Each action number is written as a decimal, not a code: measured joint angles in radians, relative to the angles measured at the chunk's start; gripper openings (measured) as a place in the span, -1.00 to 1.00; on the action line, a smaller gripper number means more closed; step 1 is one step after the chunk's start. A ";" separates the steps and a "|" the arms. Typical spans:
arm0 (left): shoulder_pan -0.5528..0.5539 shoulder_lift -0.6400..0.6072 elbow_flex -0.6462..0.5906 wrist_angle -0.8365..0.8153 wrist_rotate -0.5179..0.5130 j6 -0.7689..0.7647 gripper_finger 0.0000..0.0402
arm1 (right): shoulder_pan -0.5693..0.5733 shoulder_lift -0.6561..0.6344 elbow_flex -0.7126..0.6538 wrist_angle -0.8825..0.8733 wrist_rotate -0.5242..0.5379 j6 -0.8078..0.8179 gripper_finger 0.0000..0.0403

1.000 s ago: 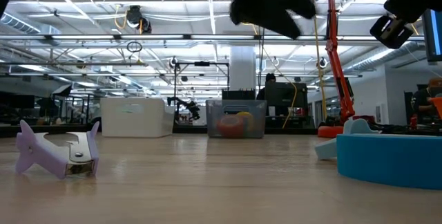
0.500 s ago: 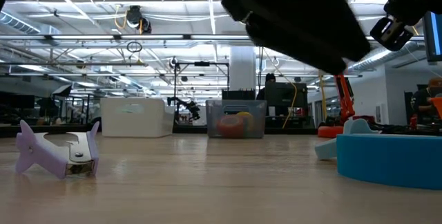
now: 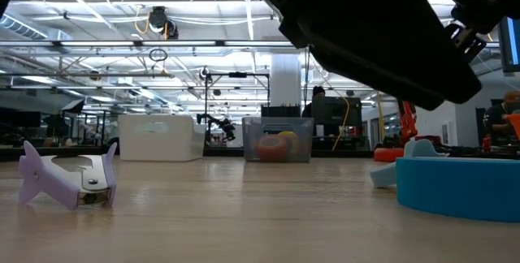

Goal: Pick and place Stapler, Stapler remover, tape
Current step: Put the blue tape into the black bin, then put the gray staple remover into the orange bin

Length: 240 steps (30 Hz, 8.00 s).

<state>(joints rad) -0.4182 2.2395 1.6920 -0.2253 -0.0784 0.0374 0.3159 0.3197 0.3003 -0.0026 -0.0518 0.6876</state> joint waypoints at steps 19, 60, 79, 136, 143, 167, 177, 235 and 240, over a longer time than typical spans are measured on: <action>0.003 0.066 0.001 0.034 0.081 0.068 0.15 | 0.000 0.015 0.000 -0.008 0.003 -0.020 -0.56; 0.291 -0.442 0.001 -0.249 -0.419 0.055 -0.83 | -0.001 0.030 0.000 -0.024 0.134 -0.022 -0.56; 0.876 -0.252 -0.002 -0.323 0.044 0.085 -0.81 | -0.002 0.030 0.000 -0.024 0.134 -0.019 -0.56; 0.808 -0.476 0.000 -0.374 0.078 -0.122 0.04 | -0.002 0.030 0.000 -0.012 0.134 -0.037 -0.56; 0.679 -0.642 0.000 -0.558 0.077 -0.308 0.02 | -0.002 0.030 0.000 -0.009 0.169 -0.113 -0.56; 0.208 -0.778 -0.335 -0.392 -0.232 -0.628 0.01 | 0.001 0.488 0.102 0.421 0.019 -0.231 -0.56; 0.148 -1.011 -0.835 0.016 -0.184 -0.717 0.02 | 0.001 0.702 0.280 0.388 -0.011 -0.315 -0.56; 0.047 -1.410 -1.335 0.252 -0.237 -0.757 0.01 | -0.074 1.368 0.753 -0.426 -0.262 -0.253 -0.27; 0.047 -1.410 -1.335 0.253 -0.237 -0.756 0.01 | -0.080 1.368 0.753 -0.428 -0.263 -0.254 -0.35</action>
<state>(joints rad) -0.3710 0.8299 0.3569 0.0273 -0.3157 -0.7185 0.2355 1.6878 1.0538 -0.4301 -0.3149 0.4337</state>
